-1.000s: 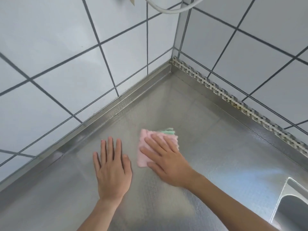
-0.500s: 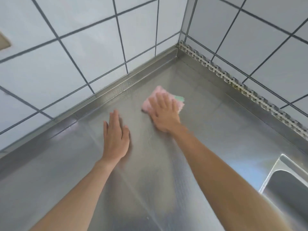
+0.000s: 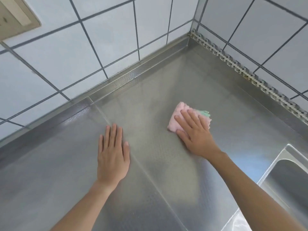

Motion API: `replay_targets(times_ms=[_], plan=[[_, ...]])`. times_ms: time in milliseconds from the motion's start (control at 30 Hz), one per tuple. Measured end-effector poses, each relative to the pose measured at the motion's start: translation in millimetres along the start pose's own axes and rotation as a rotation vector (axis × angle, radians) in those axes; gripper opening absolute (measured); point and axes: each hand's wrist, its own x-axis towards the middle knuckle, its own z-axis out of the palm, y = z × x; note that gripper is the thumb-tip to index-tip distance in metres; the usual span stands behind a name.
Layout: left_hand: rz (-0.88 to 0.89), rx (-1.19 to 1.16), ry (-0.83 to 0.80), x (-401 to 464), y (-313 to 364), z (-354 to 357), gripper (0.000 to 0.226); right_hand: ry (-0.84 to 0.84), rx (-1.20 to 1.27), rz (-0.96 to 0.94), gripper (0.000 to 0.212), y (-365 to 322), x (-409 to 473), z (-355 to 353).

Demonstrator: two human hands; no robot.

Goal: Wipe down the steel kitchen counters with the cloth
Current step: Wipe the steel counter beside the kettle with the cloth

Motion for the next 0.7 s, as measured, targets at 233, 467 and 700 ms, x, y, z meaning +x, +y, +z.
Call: replay_targets(times_ms=[233, 467, 700], plan=[[-0.027, -0.027, 0.013, 2, 3, -3, 0.058, -0.023, 0.122, 0.154, 0.052, -99, 130, 13], [-0.026, -0.089, 0.018, 2, -2, -6, 0.054, -0.013, 0.051, -0.244, 0.052, -136, 48, 44], [-0.034, -0.103, -0.023, 1, 0, -9, 0.059, -0.119, -0.065, -0.144, 0.057, -10, -105, 9]])
